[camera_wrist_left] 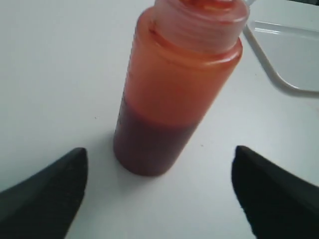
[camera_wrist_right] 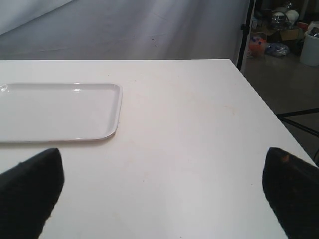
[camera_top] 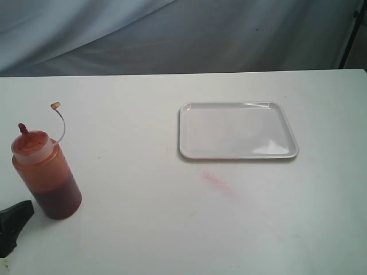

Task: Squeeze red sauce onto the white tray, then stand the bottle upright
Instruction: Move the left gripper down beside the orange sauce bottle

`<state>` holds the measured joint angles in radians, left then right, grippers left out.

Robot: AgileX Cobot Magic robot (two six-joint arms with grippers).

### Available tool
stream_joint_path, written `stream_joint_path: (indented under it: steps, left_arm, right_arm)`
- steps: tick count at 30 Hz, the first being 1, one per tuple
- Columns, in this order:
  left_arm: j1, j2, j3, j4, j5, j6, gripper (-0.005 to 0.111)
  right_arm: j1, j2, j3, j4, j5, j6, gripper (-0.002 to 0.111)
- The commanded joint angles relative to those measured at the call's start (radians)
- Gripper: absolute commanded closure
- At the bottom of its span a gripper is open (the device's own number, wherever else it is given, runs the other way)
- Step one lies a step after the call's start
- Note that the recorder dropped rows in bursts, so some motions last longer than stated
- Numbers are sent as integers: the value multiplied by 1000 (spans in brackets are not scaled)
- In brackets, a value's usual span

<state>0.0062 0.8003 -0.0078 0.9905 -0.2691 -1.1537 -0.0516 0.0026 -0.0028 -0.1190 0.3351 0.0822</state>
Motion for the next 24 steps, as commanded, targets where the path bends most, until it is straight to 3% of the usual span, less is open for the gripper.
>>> stream_joint_path:
  steps: [1, 24]
  left_arm:
    - [-6, -5, 8, 174, -1, -228, 13]
    - [-6, -5, 8, 176, 11, -254, 11]
  right_arm:
    - [-7, -3, 3, -8, -9, 4, 3]
    - [-7, -3, 3, -8, -9, 4, 3]
